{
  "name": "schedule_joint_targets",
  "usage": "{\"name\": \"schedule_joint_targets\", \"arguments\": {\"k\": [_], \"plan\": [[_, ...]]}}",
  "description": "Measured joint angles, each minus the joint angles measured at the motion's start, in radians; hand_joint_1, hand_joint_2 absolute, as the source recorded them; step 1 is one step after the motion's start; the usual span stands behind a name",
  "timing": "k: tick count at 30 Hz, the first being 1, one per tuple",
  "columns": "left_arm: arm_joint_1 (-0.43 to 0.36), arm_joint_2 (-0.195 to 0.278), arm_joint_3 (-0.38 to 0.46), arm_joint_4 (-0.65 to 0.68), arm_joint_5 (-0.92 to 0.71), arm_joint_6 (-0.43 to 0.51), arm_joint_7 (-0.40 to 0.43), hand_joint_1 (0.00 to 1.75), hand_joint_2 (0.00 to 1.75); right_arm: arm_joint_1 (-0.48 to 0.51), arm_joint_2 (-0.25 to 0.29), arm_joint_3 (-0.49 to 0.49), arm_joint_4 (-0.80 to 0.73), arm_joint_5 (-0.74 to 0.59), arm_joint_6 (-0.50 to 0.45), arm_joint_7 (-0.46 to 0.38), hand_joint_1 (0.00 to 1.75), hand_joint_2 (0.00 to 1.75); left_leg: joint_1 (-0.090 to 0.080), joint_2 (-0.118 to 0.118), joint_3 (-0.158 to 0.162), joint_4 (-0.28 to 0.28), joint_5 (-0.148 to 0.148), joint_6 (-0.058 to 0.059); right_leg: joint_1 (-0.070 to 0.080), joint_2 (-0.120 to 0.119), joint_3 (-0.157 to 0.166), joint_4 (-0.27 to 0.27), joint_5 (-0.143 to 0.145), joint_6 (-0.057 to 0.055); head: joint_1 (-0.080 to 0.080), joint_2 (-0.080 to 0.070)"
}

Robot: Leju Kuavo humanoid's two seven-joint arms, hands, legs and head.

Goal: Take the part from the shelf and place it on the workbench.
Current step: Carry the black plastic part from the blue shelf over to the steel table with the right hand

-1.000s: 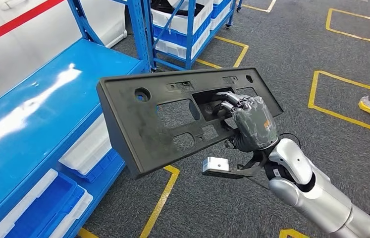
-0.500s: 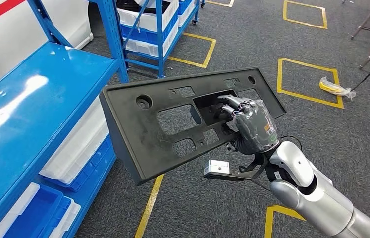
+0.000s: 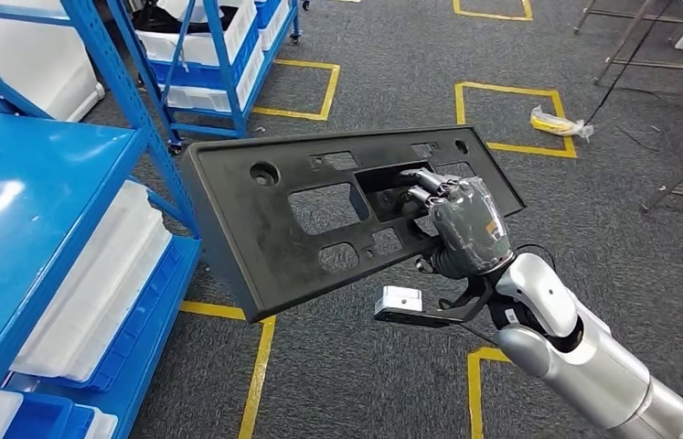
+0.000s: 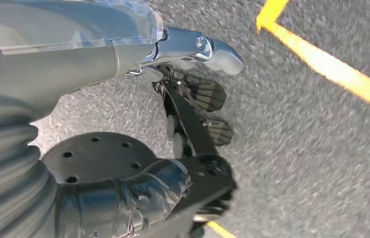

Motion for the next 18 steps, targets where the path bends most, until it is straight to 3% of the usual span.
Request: {"name": "schedule_joint_targets", "arguments": {"k": [2, 4, 6, 8, 10, 12, 14, 15, 16, 18], "plan": [[0.000, 0.001, 0.000, 0.000, 0.000, 0.000, 0.000, 0.00, 1.75, -0.001, 0.002, 0.000, 0.002, 0.000, 0.002, -0.001, 1.75, 1.75, 0.002, -0.015, 0.039, -0.100, 0.078, 0.001, -0.002, 0.027, -0.002, 0.010, -0.002, 0.003, 0.000, 0.000], [0.002, 0.003, 0.000, 0.000, 0.000, 0.000, 0.001, 0.00, 1.75, -0.004, 0.004, 0.000, 0.003, 0.000, 0.002, -0.001, 1.75, 1.75, 0.007, -0.059, 0.088, -0.220, 0.131, 0.003, -0.003, 0.051, -0.011, 0.027, -0.007, 0.011, 0.000, 0.000], [0.000, 0.003, 0.000, 0.000, 0.000, -0.001, 0.001, 0.00, 1.75, -0.007, 0.006, 0.000, 0.004, 0.000, 0.002, -0.002, 1.75, 1.75, 0.007, -0.082, 0.101, -0.258, 0.135, 0.009, -0.006, 0.071, -0.025, 0.037, -0.004, 0.023, 0.000, 0.000], [-0.003, 0.003, 0.000, 0.000, 0.000, -0.002, 0.001, 0.00, 1.75, -0.008, 0.007, 0.000, 0.005, 0.000, 0.003, -0.003, 1.75, 1.75, 0.006, -0.061, 0.102, -0.266, 0.141, 0.021, -0.009, 0.084, -0.035, 0.038, 0.001, 0.036, 0.000, 0.000], [-0.002, 0.004, 0.001, 0.000, 0.000, -0.003, 0.001, 0.00, 1.75, -0.013, 0.006, 0.000, 0.006, 0.000, 0.003, -0.003, 1.75, 1.75, 0.007, -0.037, 0.105, -0.275, 0.149, 0.033, -0.009, 0.048, -0.052, 0.072, -0.022, 0.046, 0.001, 0.000], [0.000, 0.005, 0.001, 0.000, -0.002, -0.006, 0.001, 0.00, 1.75, -0.021, 0.007, 0.000, 0.009, 0.000, 0.004, -0.003, 1.75, 1.75, 0.005, -0.013, 0.103, -0.278, 0.152, 0.038, -0.013, -0.004, -0.099, 0.177, -0.084, 0.056, 0.002, 0.000], [0.000, 0.005, 0.001, 0.000, -0.004, -0.009, 0.001, 0.00, 1.75, -0.024, 0.009, 0.002, 0.014, 0.000, 0.004, -0.003, 1.75, 1.75, 0.003, 0.012, 0.099, -0.278, 0.152, 0.039, -0.021, -0.018, -0.148, 0.288, -0.129, 0.064, 0.002, 0.000], [0.000, 0.005, 0.001, 0.000, -0.006, -0.009, 0.001, 0.00, 1.75, -0.024, 0.009, 0.004, 0.017, -0.001, 0.005, -0.003, 1.75, 1.75, 0.003, 0.024, 0.098, -0.278, 0.152, 0.038, -0.024, -0.020, -0.151, 0.301, -0.127, 0.066, 0.002, 0.000], [0.000, 0.005, 0.001, 0.000, -0.007, -0.010, 0.001, 0.00, 1.75, -0.025, 0.009, 0.006, 0.019, -0.001, 0.005, -0.003, 1.75, 1.75, 0.003, 0.035, 0.098, -0.278, 0.152, 0.038, -0.026, -0.024, -0.134, 0.275, -0.107, 0.066, 0.002, 0.000], [-0.001, 0.005, 0.001, 0.000, -0.008, -0.010, 0.000, 0.00, 1.75, -0.030, 0.010, 0.007, 0.022, -0.002, 0.006, -0.003, 1.75, 1.75, 0.003, 0.056, 0.100, -0.278, 0.150, 0.035, -0.024, -0.053, -0.057, 0.141, -0.052, 0.062, 0.002, 0.000]]}}
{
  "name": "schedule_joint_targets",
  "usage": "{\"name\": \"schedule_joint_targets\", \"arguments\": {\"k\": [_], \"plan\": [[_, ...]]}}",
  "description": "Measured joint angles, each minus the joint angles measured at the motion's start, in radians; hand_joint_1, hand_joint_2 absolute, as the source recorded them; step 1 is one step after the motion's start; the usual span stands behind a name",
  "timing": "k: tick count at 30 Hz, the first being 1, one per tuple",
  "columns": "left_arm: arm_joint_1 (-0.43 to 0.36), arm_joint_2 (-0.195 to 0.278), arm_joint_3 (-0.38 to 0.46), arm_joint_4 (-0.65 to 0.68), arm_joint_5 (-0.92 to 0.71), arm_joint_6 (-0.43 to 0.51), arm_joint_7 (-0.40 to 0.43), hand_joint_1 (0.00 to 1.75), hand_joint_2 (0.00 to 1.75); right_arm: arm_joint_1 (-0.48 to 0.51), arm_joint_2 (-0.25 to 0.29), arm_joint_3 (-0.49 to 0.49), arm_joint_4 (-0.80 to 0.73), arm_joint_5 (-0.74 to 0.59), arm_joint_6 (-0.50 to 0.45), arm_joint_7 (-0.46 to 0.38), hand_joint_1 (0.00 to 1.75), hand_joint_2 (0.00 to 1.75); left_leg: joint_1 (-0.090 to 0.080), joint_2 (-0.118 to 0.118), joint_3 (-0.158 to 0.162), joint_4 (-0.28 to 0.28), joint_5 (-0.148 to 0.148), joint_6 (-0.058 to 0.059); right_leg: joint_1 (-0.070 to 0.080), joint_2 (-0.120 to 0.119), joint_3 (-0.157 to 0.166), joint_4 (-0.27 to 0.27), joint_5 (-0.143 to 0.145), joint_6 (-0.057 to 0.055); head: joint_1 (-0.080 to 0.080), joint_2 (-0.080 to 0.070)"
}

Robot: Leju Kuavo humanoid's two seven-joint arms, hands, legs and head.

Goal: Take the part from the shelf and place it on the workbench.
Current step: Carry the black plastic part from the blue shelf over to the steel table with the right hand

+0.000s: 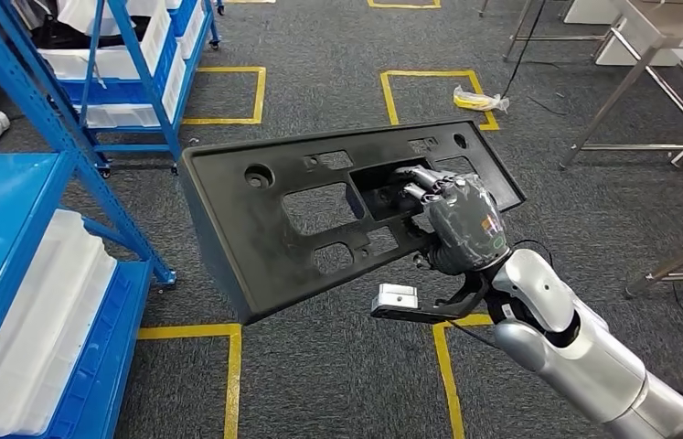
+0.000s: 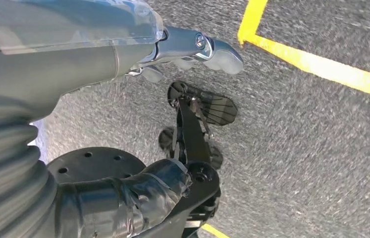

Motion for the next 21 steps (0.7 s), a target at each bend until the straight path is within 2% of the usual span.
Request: {"name": "schedule_joint_targets", "arguments": {"k": [2, 3, 4, 5, 6, 8, 9, 10, 11, 12, 13, 14, 16, 18, 19, 20, 21], "plan": [[-0.001, 0.000, 0.000, 0.000, 0.000, 0.000, -0.001, 0.00, 1.75, -0.008, 0.002, 0.000, 0.000, -0.001, 0.000, 0.000, 1.75, 1.75, -0.002, 0.018, 0.002, 0.000, -0.003, -0.006, 0.013, -0.028, 0.053, -0.101, 0.024, -0.011, 0.000, 0.000], [-0.001, 0.000, 0.000, 0.000, 0.000, 0.000, -0.003, 0.00, 1.75, -0.012, 0.003, 0.000, 0.001, -0.002, 0.000, 0.000, 1.75, 1.75, -0.002, 0.027, 0.003, 0.000, -0.005, -0.011, 0.020, -0.031, 0.059, -0.116, 0.022, -0.017, 0.000, 0.000], [-0.002, 0.000, 0.000, 0.000, 0.001, 0.000, -0.004, 0.00, 1.75, -0.014, 0.003, 0.000, 0.001, -0.002, 0.000, 0.001, 1.75, 1.75, -0.002, 0.036, 0.005, -0.001, -0.006, -0.016, 0.023, -0.020, 0.058, -0.118, 0.024, -0.023, 0.000, 0.000], [-0.002, -0.001, 0.000, 0.000, 0.002, 0.000, -0.006, 0.00, 1.75, -0.015, 0.003, 0.000, 0.002, -0.002, 0.000, 0.001, 1.75, 1.75, -0.001, 0.041, 0.007, -0.001, -0.010, -0.022, 0.021, -0.009, 0.060, -0.122, 0.026, -0.029, 0.000, 0.000], [-0.003, -0.001, 0.000, 0.000, 0.003, 0.001, -0.008, 0.00, 1.75, -0.016, 0.003, 0.000, 0.002, -0.002, -0.001, 0.001, 1.75, 1.75, 0.001, 0.034, 0.007, 0.007, -0.017, -0.027, 0.019, 0.001, 0.064, -0.129, 0.029, -0.035, 0.000, 0.000], [-0.003, 0.000, 0.000, 0.000, 0.006, 0.002, -0.011, 0.00, 1.75, -0.020, 0.003, 0.000, 0.003, -0.002, -0.001, 0.002, 1.75, 1.75, 0.003, -0.009, -0.020, 0.071, -0.058, -0.033, 0.013, 0.018, 0.072, -0.140, 0.035, -0.049, -0.001, 0.000], [-0.003, 0.000, 0.000, 0.000, 0.007, 0.002, -0.012, 0.00, 1.75, -0.022, 0.004, 0.001, 0.003, -0.003, -0.001, 0.002, 1.75, 1.75, 0.004, -0.033, -0.047, 0.130, -0.087, -0.034, 0.014, 0.026, 0.073, -0.141, 0.035, -0.053, -0.001, 0.000], [-0.001, 0.000, 0.000, 0.000, 0.008, 0.003, -0.013, 0.00, 1.75, -0.023, 0.006, 0.002, 0.004, -0.003, -0.001, 0.002, 1.75, 1.75, 0.004, -0.047, -0.081, 0.197, -0.116, -0.034, 0.015, 0.036, 0.072, -0.139, 0.034, -0.057, -0.001, 0.000], [0.000, 0.000, 0.000, 0.000, 0.009, 0.003, -0.013, 0.00, 1.75, -0.023, 0.008, 0.003, 0.005, -0.003, -0.001, 0.002, 1.75, 1.75, 0.004, -0.053, -0.111, 0.251, -0.131, -0.035, 0.016, 0.048, 0.072, -0.137, 0.033, -0.058, -0.001, 0.000], [0.001, 0.000, 0.000, 0.000, 0.009, 0.003, -0.013, 0.00, 1.75, -0.022, 0.009, 0.004, 0.006, -0.003, 0.000, 0.002, 1.75, 1.75, 0.004, -0.056, -0.128, 0.277, -0.129, -0.035, 0.016, 0.061, 0.071, -0.133, 0.032, -0.058, -0.001, 0.000], [0.002, 0.001, 0.000, 0.000, 0.010, 0.004, -0.013, 0.00, 1.75, -0.022, 0.010, 0.006, 0.006, -0.003, 0.000, 0.003, 1.75, 1.75, 0.004, -0.058, -0.126, 0.262, -0.105, -0.035, 0.016, 0.076, 0.071, -0.129, 0.030, -0.058, -0.001, 0.000], [0.003, 0.001, 0.000, 0.000, 0.011, 0.005, -0.013, 0.00, 1.75, -0.022, 0.010, 0.006, 0.007, -0.004, 0.000, 0.003, 1.75, 1.75, 0.004, -0.064, -0.106, 0.211, -0.067, -0.033, 0.016, 0.090, 0.071, -0.123, 0.027, -0.057, -0.001, 0.000], [0.003, 0.003, 0.000, 0.000, 0.013, 0.006, -0.013, 0.00, 1.75, -0.024, 0.011, 0.006, 0.008, -0.006, 0.000, 0.003, 1.75, 1.75, 0.007, -0.112, -0.051, 0.083, -0.006, -0.029, 0.014, 0.115, 0.065, -0.108, 0.019, -0.050, 0.000, 0.000], [0.003, 0.004, 0.000, 0.000, 0.014, 0.006, -0.013, 0.00, 1.75, -0.024, 0.012, 0.007, 0.008, -0.007, 0.000, 0.003, 1.75, 1.75, 0.008, -0.149, -0.027, 0.027, 0.006, -0.025, 0.009, 0.136, 0.053, -0.099, 0.016, -0.038, 0.000, 0.000], [0.002, 0.004, 0.000, 0.000, 0.014, 0.007, -0.014, 0.00, 1.75, -0.024, 0.012, 0.007, 0.008, -0.007, 0.001, 0.004, 1.75, 1.75, 0.006, -0.147, -0.025, 0.022, 0.005, -0.023, 0.006, 0.148, 0.048, -0.098, 0.018, -0.031, 0.000, 0.000], [0.000, 0.003, 0.000, 0.000, 0.014, 0.007, -0.014, 0.00, 1.75, -0.023, 0.012, 0.007, 0.008, -0.007, 0.001, 0.004, 1.75, 1.75, 0.006, -0.134, -0.024, 0.018, 0.008, -0.019, 0.004, 0.161, 0.047, -0.102, 0.021, -0.024, 0.000, 0.000], [0.000, 0.002, 0.000, 0.000, 0.014, 0.007, -0.014, 0.00, 1.75, -0.022, 0.012, 0.007, 0.008, -0.007, 0.001, 0.004, 1.75, 1.75, 0.007, -0.121, -0.018, 0.009, 0.011, -0.014, 0.004, 0.160, 0.045, -0.103, 0.021, -0.018, 0.000, 0.000]]}}
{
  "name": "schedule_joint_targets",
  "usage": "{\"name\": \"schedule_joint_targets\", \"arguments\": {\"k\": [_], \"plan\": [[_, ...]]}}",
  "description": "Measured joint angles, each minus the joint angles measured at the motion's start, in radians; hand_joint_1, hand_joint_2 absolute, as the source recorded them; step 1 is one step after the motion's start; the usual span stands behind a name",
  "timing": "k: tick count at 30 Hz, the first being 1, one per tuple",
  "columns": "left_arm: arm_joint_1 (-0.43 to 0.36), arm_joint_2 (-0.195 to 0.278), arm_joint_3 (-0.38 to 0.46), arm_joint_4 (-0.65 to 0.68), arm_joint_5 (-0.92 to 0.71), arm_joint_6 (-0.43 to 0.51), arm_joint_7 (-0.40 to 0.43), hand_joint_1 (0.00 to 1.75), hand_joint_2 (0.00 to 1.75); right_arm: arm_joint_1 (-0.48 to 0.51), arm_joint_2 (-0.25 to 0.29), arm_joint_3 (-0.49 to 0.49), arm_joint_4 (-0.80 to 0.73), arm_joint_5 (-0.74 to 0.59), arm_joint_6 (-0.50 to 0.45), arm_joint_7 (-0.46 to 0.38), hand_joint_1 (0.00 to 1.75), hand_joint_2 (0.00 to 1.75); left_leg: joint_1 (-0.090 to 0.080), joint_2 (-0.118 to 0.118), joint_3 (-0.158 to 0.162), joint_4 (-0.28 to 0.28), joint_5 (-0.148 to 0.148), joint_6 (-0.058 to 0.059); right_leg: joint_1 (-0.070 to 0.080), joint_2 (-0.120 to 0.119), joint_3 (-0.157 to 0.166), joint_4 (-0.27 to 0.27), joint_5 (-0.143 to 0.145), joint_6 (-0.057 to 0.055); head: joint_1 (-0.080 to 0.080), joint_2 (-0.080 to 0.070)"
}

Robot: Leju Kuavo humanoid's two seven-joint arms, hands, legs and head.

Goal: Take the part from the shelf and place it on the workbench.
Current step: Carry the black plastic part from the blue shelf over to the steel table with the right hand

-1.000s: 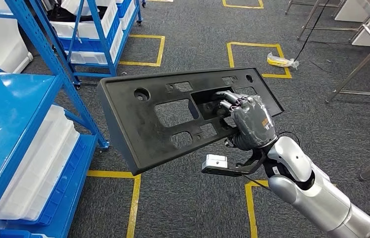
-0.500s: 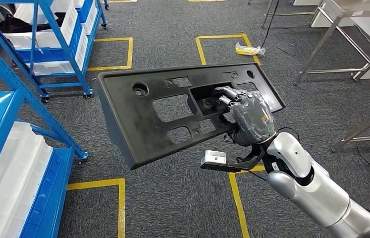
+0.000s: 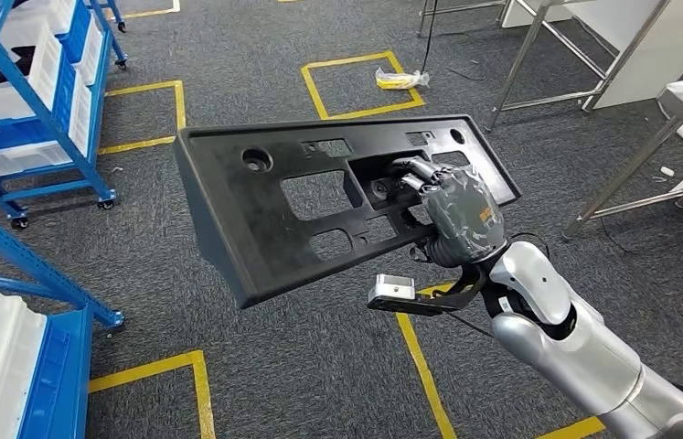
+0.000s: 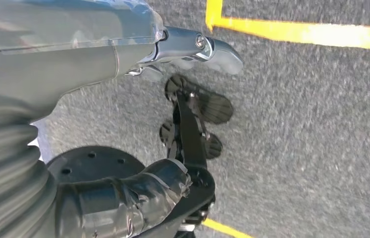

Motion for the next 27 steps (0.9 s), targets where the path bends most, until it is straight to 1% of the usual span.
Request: {"name": "schedule_joint_targets", "arguments": {"k": [1, 2, 3, 4, 5, 6, 7, 8, 9, 10, 11, 12, 13, 14, 15, 16, 17, 18, 19, 20, 21, 22, 23, 24, 25, 26, 27], "plan": [[0.000, 0.000, 0.000, 0.000, 0.000, 0.000, 0.000, 0.00, 1.75, 0.000, 0.000, 0.000, 0.000, 0.000, 0.000, 0.000, 1.75, 1.75, 0.002, 0.015, 0.007, -0.010, 0.003, 0.005, 0.002, -0.017, -0.007, 0.012, -0.008, 0.005, 0.001, 0.000], [0.001, -0.001, 0.000, 0.000, 0.000, 0.000, 0.000, 0.00, 1.75, -0.002, -0.001, -0.001, 0.000, -0.001, 0.000, 0.001, 1.75, 1.75, 0.005, 0.029, 0.013, -0.020, 0.006, 0.009, 0.003, -0.045, -0.022, 0.043, -0.026, 0.010, 0.003, 0.000], [0.002, 0.000, 0.000, 0.000, 0.000, 0.000, -0.001, 0.00, 1.75, -0.002, 0.000, -0.001, 0.000, -0.001, 0.000, 0.001, 1.75, 1.75, 0.005, 0.043, 0.018, -0.025, 0.007, 0.012, 0.002, -0.081, -0.049, 0.096, -0.052, 0.015, 0.004, 0.000], [0.003, 0.000, 0.001, 0.000, 0.000, 0.000, -0.001, 0.00, 1.75, -0.003, 0.000, 0.000, 0.001, -0.001, 0.000, 0.002, 1.75, 1.75, 0.004, 0.056, 0.021, -0.028, 0.005, 0.013, 0.000, -0.107, -0.084, 0.161, -0.080, 0.020, 0.005, 0.000], [0.003, 0.000, 0.001, 0.000, 0.000, 0.000, -0.001, 0.00, 1.75, -0.002, 0.000, 0.000, 0.001, -0.001, 0.000, 0.002, 1.75, 1.75, 0.003, 0.069, 0.022, -0.028, 0.003, 0.013, -0.005, -0.120, -0.118, 0.221, -0.099, 0.025, 0.005, 0.000], [0.003, 0.000, 0.001, 0.000, 0.000, 0.000, -0.001, 0.00, 1.75, 0.001, 0.000, 0.000, 0.002, -0.001, 0.000, 0.002, 1.75, 1.75, 0.003, 0.083, 0.024, -0.028, 0.000, 0.013, -0.009, -0.126, -0.141, 0.257, -0.103, 0.029, 0.005, 0.000], [0.003, 0.000, 0.001, 0.000, 0.000, 0.000, -0.001, 0.00, 1.75, 0.002, 0.000, 0.001, 0.002, -0.001, 0.000, 0.002, 1.75, 1.75, 0.003, 0.095, 0.027, -0.027, -0.004, 0.012, -0.013, -0.130, -0.143, 0.253, -0.087, 0.032, 0.005, 0.000], [0.003, 0.000, 0.001, 0.000, 0.000, 0.000, -0.001, 0.00, 1.75, 0.004, 0.000, 0.001, 0.003, -0.001, 0.000, 0.002, 1.75, 1.75, 0.003, 0.108, 0.031, -0.027, -0.008, 0.010, -0.016, -0.135, -0.125, 0.211, -0.055, 0.034, 0.005, 0.000], [0.003, 0.000, 0.001, 0.000, 0.000, 0.000, -0.001, 0.00, 1.75, 0.004, 0.000, 0.001, 0.003, -0.001, 0.000, 0.002, 1.75, 1.75, 0.003, 0.119, 0.038, -0.027, -0.013, 0.007, -0.018, -0.149, -0.090, 0.139, -0.014, 0.033, 0.005, 0.000], [0.002, 0.000, 0.001, 0.000, 0.000, 0.000, -0.001, 0.00, 1.75, 0.003, 0.001, 0.000, 0.003, -0.001, 0.000, 0.002, 1.75, 1.75, 0.002, 0.128, 0.044, -0.028, -0.019, 0.003, -0.013, -0.170, -0.054, 0.070, 0.011, 0.031, 0.005, 0.000], [0.002, 0.000, 0.001, 0.000, 0.000, 0.000, -0.001, 0.00, 1.75, 0.003, 0.001, 0.000, 0.003, -0.001, 0.000, 0.002, 1.75, 1.75, 0.000, 0.137, 0.049, -0.028, -0.024, -0.002, -0.008, -0.186, -0.026, 0.017, 0.027, 0.025, 0.005, 0.000], [0.001, 0.000, 0.001, 0.000, 0.001, 0.000, -0.001, 0.00, 1.75, 0.002, 0.001, 0.000, 0.003, -0.001, 0.000, 0.003, 1.75, 1.75, -0.002, 0.145, 0.053, -0.028, -0.028, -0.008, -0.002, -0.195, -0.011, -0.012, 0.030, 0.018, 0.005, 0.000], [0.000, -0.001, 0.001, 0.000, 0.001, 0.000, -0.001, 0.00, 1.75, 0.002, 0.001, 0.000, 0.003, -0.001, 0.000, 0.003, 1.75, 1.75, -0.003, 0.154, 0.057, -0.029, -0.032, -0.014, 0.004, -0.194, -0.008, -0.017, 0.024, 0.011, 0.005, 0.000], [-0.001, -0.001, 0.001, 0.000, 0.002, 0.001, -0.001, 0.00, 1.75, 0.001, 0.001, 0.000, 0.003, -0.001, 0.000, 0.004, 1.75, 1.75, -0.003, 0.164, 0.062, -0.031, -0.036, -0.021, 0.006, -0.180, -0.007, -0.019, 0.024, 0.004, 0.005, 0.000], [-0.002, -0.001, 0.001, 0.000, 0.002, 0.001, -0.001, 0.00, 1.75, 0.001, 0.001, 0.000, 0.003, -0.001, 0.000, 0.004, 1.75, 1.75, -0.001, 0.166, 0.067, -0.030, -0.041, -0.027, 0.004, -0.170, -0.004, -0.022, 0.023, -0.003, 0.005, 0.000], [-0.003, -0.001, 0.001, 0.000, 0.002, 0.001, -0.002, 0.00, 1.75, 0.000, 0.001, 0.000, 0.003, -0.001, 0.000, 0.005, 1.75, 1.75, 0.002, 0.151, 0.066, -0.018, -0.052, -0.031, 0.003, -0.159, 0.002, -0.026, 0.022, -0.011, 0.005, 0.000], [-0.003, -0.001, 0.001, 0.000, 0.003, 0.001, -0.002, 0.00, 1.75, -0.002, 0.000, 0.000, 0.003, -0.001, 0.000, 0.005, 1.75, 1.75, 0.005, 0.128, 0.055, 0.012, -0.070, -0.034, 0.000, -0.150, 0.008, -0.030, 0.022, -0.018, 0.005, 0.000], [-0.003, -0.001, 0.001, 0.000, 0.003, 0.001, -0.002, 0.00, 1.75, -0.003, 0.001, 0.000, 0.003, -0.001, 0.000, 0.005, 1.75, 1.75, 0.007, 0.099, 0.029, 0.065, -0.097, -0.035, -0.002, -0.141, 0.012, -0.033, 0.021, -0.026, 0.004, 0.000], [-0.002, -0.001, 0.001, 0.000, 0.003, 0.001, -0.002, 0.00, 1.75, -0.004, 0.001, 0.000, 0.003, -0.001, 0.000, 0.005, 1.75, 1.75, 0.008, 0.077, -0.009, 0.136, -0.128, -0.035, 0.000, -0.132, 0.015, -0.033, 0.018, -0.032, 0.004, 0.000], [-0.001, -0.002, 0.001, 0.000, 0.003, 0.001, -0.002, 0.00, 1.75, -0.004, 0.002, 0.001, 0.003, -0.001, 0.000, 0.005, 1.75, 1.75, 0.007, 0.069, -0.052, 0.209, -0.152, -0.036, 0.002, -0.120, 0.016, -0.032, 0.016, -0.036, 0.004, 0.000], [0.001, -0.002, 0.001, 0.000, 0.003, 0.002, -0.002, 0.00, 1.75, -0.004, 0.004, 0.002, 0.003, -0.001, 0.000, 0.005, 1.75, 1.75, 0.007, 0.065, -0.089, 0.264, -0.162, -0.036, 0.004, -0.107, 0.017, -0.030, 0.013, -0.038, 0.004, 0.000], [0.002, -0.002, 0.001, 0.000, 0.003, 0.002, -0.002, 0.00, 1.75, -0.003, 0.005, 0.002, 0.003, -0.001, 0.000, 0.005, 1.75, 1.75, 0.007, 0.064, -0.110, 0.282, -0.149, -0.035, 0.006, -0.093, 0.019, -0.027, 0.010, -0.039, 0.004, 0.000], [0.003, -0.001, 0.001, 0.000, 0.003, 0.003, -0.002, 0.00, 1.75, -0.002, 0.006, 0.003, 0.003, -0.001, 0.000, 0.005, 1.75, 1.75, 0.006, 0.061, -0.110, 0.256, -0.113, -0.032, 0.008, -0.077, 0.023, -0.024, 0.005, -0.039, 0.004, 0.000], [0.003, -0.001, 0.001, 0.000, 0.003, 0.004, -0.002, 0.00, 1.75, -0.002, 0.006, 0.003, 0.003, -0.001, 0.000, 0.005, 1.75, 1.75, 0.006, 0.051, -0.092, 0.195, -0.063, -0.028, 0.008, -0.063, 0.027, -0.021, 0.000, -0.037, 0.004, 0.000], [0.004, 0.000, 0.001, 0.000, 0.003, 0.005, -0.002, 0.00, 1.75, -0.002, 0.006, 0.003, 0.003, -0.001, 0.000, 0.005, 1.75, 1.75, 0.005, 0.031, -0.067, 0.125, -0.021, -0.023, 0.008, -0.050, 0.031, -0.017, -0.006, -0.034, 0.004, 0.000], [0.005, 0.001, 0.001, 0.000, 0.003, 0.006, -0.001, 0.00, 1.75, -0.002, 0.007, 0.003, 0.003, -0.001, 0.001, 0.006, 1.75, 1.75, 0.005, 0.011, -0.042, 0.060, 0.004, -0.019, 0.008, -0.036, 0.032, -0.013, -0.012, -0.030, 0.005, 0.000], [0.004, 0.002, 0.001, 0.000, 0.003, 0.007, 0.000, 0.00, 1.75, -0.002, 0.007, 0.003, 0.004, -0.002, 0.002, 0.006, 1.75, 1.75, 0.004, -0.003, -0.025, 0.021, 0.013, -0.016, 0.006, -0.025, 0.031, -0.013, -0.015, -0.024, 0.005, 0.000]]}}
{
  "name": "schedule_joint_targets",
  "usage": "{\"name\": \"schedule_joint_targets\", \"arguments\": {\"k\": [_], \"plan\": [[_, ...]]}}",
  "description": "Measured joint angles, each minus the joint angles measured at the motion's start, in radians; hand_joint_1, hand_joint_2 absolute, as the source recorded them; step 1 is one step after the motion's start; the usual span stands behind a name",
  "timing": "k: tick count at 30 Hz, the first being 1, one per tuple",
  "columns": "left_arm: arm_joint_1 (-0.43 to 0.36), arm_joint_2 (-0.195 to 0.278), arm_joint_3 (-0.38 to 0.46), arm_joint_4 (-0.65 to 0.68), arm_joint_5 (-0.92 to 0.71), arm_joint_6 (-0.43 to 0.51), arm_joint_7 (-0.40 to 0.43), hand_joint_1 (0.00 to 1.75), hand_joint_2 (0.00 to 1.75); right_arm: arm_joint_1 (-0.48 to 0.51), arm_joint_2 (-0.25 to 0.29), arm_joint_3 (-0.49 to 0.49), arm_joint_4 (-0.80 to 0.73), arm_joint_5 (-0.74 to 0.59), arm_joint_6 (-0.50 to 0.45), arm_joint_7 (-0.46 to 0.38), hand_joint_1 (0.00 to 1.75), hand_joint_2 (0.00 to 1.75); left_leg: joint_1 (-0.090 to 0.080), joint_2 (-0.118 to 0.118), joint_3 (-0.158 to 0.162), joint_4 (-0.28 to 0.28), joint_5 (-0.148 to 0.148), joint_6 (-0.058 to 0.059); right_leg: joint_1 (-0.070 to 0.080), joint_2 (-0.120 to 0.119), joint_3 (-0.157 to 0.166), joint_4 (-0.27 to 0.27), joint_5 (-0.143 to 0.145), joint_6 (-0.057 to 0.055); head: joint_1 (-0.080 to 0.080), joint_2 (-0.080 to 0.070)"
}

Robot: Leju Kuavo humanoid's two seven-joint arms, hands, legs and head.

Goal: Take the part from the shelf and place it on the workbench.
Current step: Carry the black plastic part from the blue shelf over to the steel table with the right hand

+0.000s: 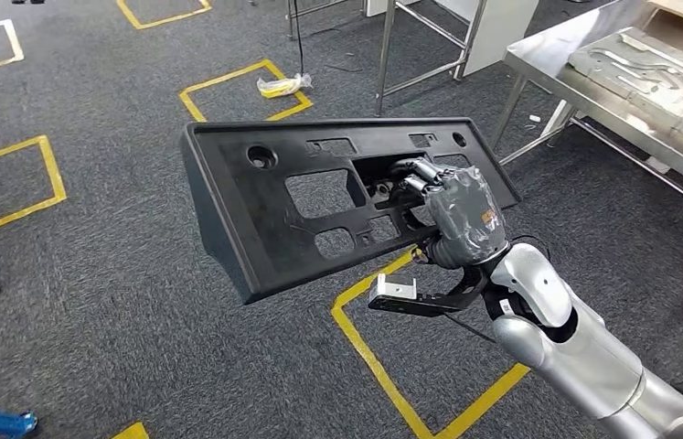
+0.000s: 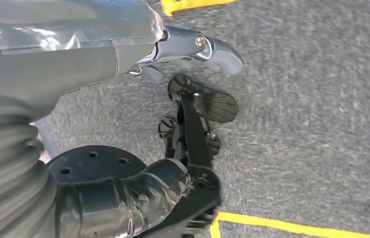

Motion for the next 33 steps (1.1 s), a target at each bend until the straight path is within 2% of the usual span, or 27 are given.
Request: {"name": "schedule_joint_targets", "arguments": {"k": [1, 3, 4, 6, 7, 8, 9, 10, 11, 13, 14, 16, 17, 18, 19, 20, 21, 22, 24, 25, 26, 27, 28, 30, 31, 32, 33], "plan": [[-0.001, 0.000, 0.000, 0.000, 0.000, 0.001, 0.000, 0.00, 1.75, 0.001, 0.001, 0.000, 0.001, 0.000, 0.001, 0.000, 1.75, 1.75, -0.002, -0.005, 0.010, -0.020, -0.004, 0.005, -0.002, 0.010, -0.002, 0.004, 0.002, 0.007, 0.000, 0.000], [-0.005, -0.001, 0.000, 0.000, 0.000, 0.001, 0.001, 0.00, 1.75, 0.002, 0.001, 0.000, 0.002, -0.001, 0.004, 0.000, 1.75, 1.75, -0.004, 0.016, 0.029, -0.042, -0.008, 0.016, -0.006, 0.020, -0.004, 0.008, 0.011, 0.019, -0.001, 0.000], [-0.005, -0.002, 0.000, 0.000, 0.000, 0.001, 0.000, 0.00, 1.75, 0.002, 0.001, -0.001, 0.003, -0.001, 0.006, 0.000, 1.75, 1.75, -0.004, 0.027, 0.041, -0.053, -0.007, 0.022, -0.004, 0.005, -0.006, 0.018, 0.011, 0.023, 0.000, 0.000], [-0.004, -0.004, 0.000, 0.000, 0.000, 0.001, 0.000, 0.00, 1.75, -0.004, 0.002, -0.001, 0.005, -0.001, 0.007, 0.000, 1.75, 1.75, -0.002, 0.050, 0.064, -0.066, -0.009, 0.030, -0.003, -0.048, -0.034, 0.074, -0.020, 0.030, 0.000, 0.000], [-0.003, -0.004, 0.000, 0.000, 0.000, 0.001, -0.001, 0.00, 1.75, -0.006, 0.002, -0.001, 0.005, -0.001, 0.008, 0.000, 1.75, 1.75, -0.003, 0.060, 0.070, -0.067, -0.013, 0.031, -0.003, -0.076, -0.065, 0.126, -0.043, 0.035, 0.000, 0.000], [-0.003, -0.003, 0.000, 0.000, 0.000, 0.001, -0.002, 0.00, 1.75, -0.007, 0.002, -0.001, 0.007, -0.001, 0.008, 0.000, 1.75, 1.75, -0.004, 0.070, 0.075, -0.068, -0.019, 0.031, -0.007, -0.090, -0.104, 0.187, -0.066, 0.040, 0.000, 0.000], [-0.003, -0.003, 0.000, 0.000, 0.000, 0.001, -0.002, 0.00, 1.75, -0.006, 0.003, -0.001, 0.008, -0.001, 0.009, 0.000, 1.75, 1.75, -0.004, 0.081, 0.081, -0.068, -0.026, 0.030, -0.012, -0.097, -0.140, 0.235, -0.078, 0.046, 0.000, 0.000], [-0.002, -0.002, 0.000, 0.000, 0.000, 0.001, -0.002, 0.00, 1.75, -0.004, 0.003, -0.001, 0.010, -0.001, 0.009, 0.000, 1.75, 1.75, -0.004, 0.092, 0.089, -0.068, -0.034, 0.028, -0.016, -0.102, -0.163, 0.256, -0.073, 0.049, 0.000, 0.000], [-0.002, -0.002, 0.001, 0.000, 0.000, 0.001, -0.002, 0.00, 1.75, -0.003, 0.003, -0.001, 0.012, -0.001, 0.010, 0.000, 1.75, 1.75, -0.004, 0.103, 0.099, -0.068, -0.044, 0.025, -0.021, -0.106, -0.167, 0.240, -0.048, 0.052, 0.000, 0.000], [-0.001, -0.002, 0.001, 0.000, 0.000, 0.001, -0.002, 0.00, 1.75, -0.002, 0.003, -0.001, 0.015, -0.001, 0.010, 0.000, 1.75, 1.75, -0.003, 0.126, 0.128, -0.068, -0.067, 0.018, -0.024, -0.130, -0.126, 0.118, 0.034, 0.052, 0.000, 0.000], [0.000, -0.002, 0.001, 0.000, 0.000, 0.001, -0.002, 0.00, 1.75, -0.002, 0.003, 0.000, 0.016, -0.001, 0.011, 0.000, 1.75, 1.75, -0.003, 0.137, 0.141, -0.069, -0.077, 0.013, -0.018, -0.151, -0.106, 0.061, 0.057, 0.050, 0.000, 0.000], [-0.002, -0.002, 0.001, 0.000, 0.000, 0.001, -0.002, 0.00, 1.75, -0.002, 0.003, 0.000, 0.019, -0.001, 0.011, 0.000, 1.75, 1.75, -0.005, 0.160, 0.163, -0.075, -0.097, -0.001, -0.002, -0.178, -0.085, 0.010, 0.063, 0.034, -0.001, 0.000], [-0.003, -0.002, 0.001, 0.000, 0.000, 0.001, -0.002, 0.00, 1.75, -0.003, 0.003, 0.000, 0.020, -0.001, 0.011, 0.000, 1.75, 1.75, -0.006, 0.168, 0.173, -0.075, -0.102, -0.009, 0.005, -0.175, -0.083, 0.008, 0.054, 0.023, -0.001, 0.000], [-0.004, -0.003, 0.001, 0.000, 0.000, 0.001, -0.002, 0.00, 1.75, -0.004, 0.003, -0.001, 0.020, -0.001, 0.011, 0.000, 1.75, 1.75, -0.005, 0.174, 0.179, -0.068, -0.103, -0.016, 0.006, -0.161, -0.075, 0.007, 0.052, 0.011, -0.001, 0.000], [-0.006, -0.003, 0.001, 0.000, 0.000, 0.001, -0.002, 0.00, 1.75, -0.006, 0.003, -0.001, 0.020, -0.001, 0.011, 0.000, 1.75, 1.75, -0.002, 0.168, 0.174, -0.044, -0.098, -0.020, 0.004, -0.146, -0.065, 0.004, 0.048, 0.002, -0.001, 0.000], [-0.008, -0.003, 0.001, 0.000, 0.000, 0.000, -0.002, 0.00, 1.75, -0.009, 0.003, -0.002, 0.020, -0.001, 0.011, 0.001, 1.75, 1.75, 0.001, 0.147, 0.154, 0.002, -0.089, -0.023, 0.003, -0.134, -0.054, 0.002, 0.041, -0.007, -0.001, 0.000], [-0.010, -0.003, 0.001, 0.000, 0.000, 0.000, -0.002, 0.00, 1.75, -0.012, 0.003, -0.002, 0.020, -0.001, 0.012, 0.001, 1.75, 1.75, 0.003, 0.123, 0.117, 0.063, -0.085, -0.024, 0.002, -0.122, -0.041, -0.001, 0.034, -0.015, 0.000, 0.000], [-0.010, -0.004, 0.001, 0.000, 0.000, 0.000, -0.002, 0.00, 1.75, -0.013, 0.004, -0.002, 0.020, -0.001, 0.012, 0.001, 1.75, 1.75, 0.005, 0.096, 0.067, 0.133, -0.094, -0.024, 0.002, -0.112, -0.029, -0.003, 0.026, -0.021, 0.000, 0.000], [-0.007, -0.004, 0.001, 0.000, 0.000, -0.001, -0.002, 0.00, 1.75, -0.014, 0.005, -0.001, 0.021, -0.001, 0.013, 0.001, 1.75, 1.75, 0.004, 0.072, -0.028, 0.235, -0.156, -0.024, 0.003, -0.085, -0.003, -0.005, 0.006, -0.029, 0.000, 0.000], [-0.005, -0.003, 0.001, 0.000, 0.000, -0.001, -0.002, 0.00, 1.75, -0.013, 0.006, 0.000, 0.021, -0.001, 0.013, 0.001, 1.75, 1.75, 0.003, 0.070, -0.062, 0.250, -0.191, -0.023, 0.004, -0.070, 0.012, -0.005, -0.006, -0.030, -0.001, 0.000], [-0.002, -0.003, 0.001, 0.000, 0.000, -0.001, -0.002, 0.00, 1.75, -0.012, 0.006, 0.000, 0.022, -0.001, 0.013, 0.001, 1.75, 1.75, 0.001, 0.068, -0.082, 0.235, -0.208, -0.021, 0.006, -0.053, 0.028, -0.005, -0.018, -0.030, 0.000, 0.000], [0.001, -0.003, 0.001, 0.000, 0.000, -0.001, -0.002, 0.00, 1.75, -0.011, 0.006, 0.000, 0.023, -0.001, 0.013, 0.001, 1.75, 1.75, -0.001, 0.064, -0.091, 0.199, -0.200, -0.018, 0.006, -0.038, 0.044, -0.005, -0.030, -0.030, -0.001, 0.000], [0.003, -0.002, 0.001, 0.000, 0.000, -0.001, -0.002, 0.00, 1.75, -0.011, 0.006, 0.000, 0.024, -0.001, 0.013, 0.001, 1.75, 1.75, -0.004, 0.053, -0.092, 0.144, -0.156, -0.012, 0.007, -0.025, 0.060, -0.005, -0.043, -0.028, -0.001, 0.000], [0.008, 0.004, 0.001, -0.001, 0.000, -0.001, -0.002, 0.00, 1.75, -0.007, 0.007, 0.001, 0.027, -0.001, 0.013, 0.001, 1.75, 1.75, -0.012, 0.007, -0.088, 0.034, -0.025, 0.001, 0.006, 0.003, 0.082, -0.003, -0.068, -0.020, 0.000, 0.000], [0.011, 0.007, 0.001, -0.001, 0.000, -0.001, -0.002, 0.00, 1.75, -0.004, 0.007, 0.002, 0.029, -0.001, 0.013, 0.001, 1.75, 1.75, -0.015, -0.013, -0.082, 0.001, 0.025, 0.007, 0.005, 0.017, 0.089, -0.004, -0.080, -0.015, 0.000, 0.000], [0.012, 0.009, 0.001, -0.002, 0.000, -0.001, -0.002, 0.00, 1.75, -0.001, 0.007, 0.002, 0.030, -0.001, 0.013, 0.001, 1.75, 1.75, -0.017, -0.023, -0.075, -0.017, 0.048, 0.012, 0.004, 0.030, 0.094, -0.002, -0.085, -0.010, 0.000, 0.000], [0.011, 0.009, 0.001, -0.002, 0.000, -0.001, -0.002, 0.00, 1.75, 0.000, 0.007, 0.001, 0.031, -0.001, 0.013, 0.001, 1.75, 1.75, -0.017, -0.018, -0.061, -0.022, 0.046, 0.017, 0.005, 0.039, 0.098, 0.002, -0.085, -0.005, 0.000, 0.000]]}}
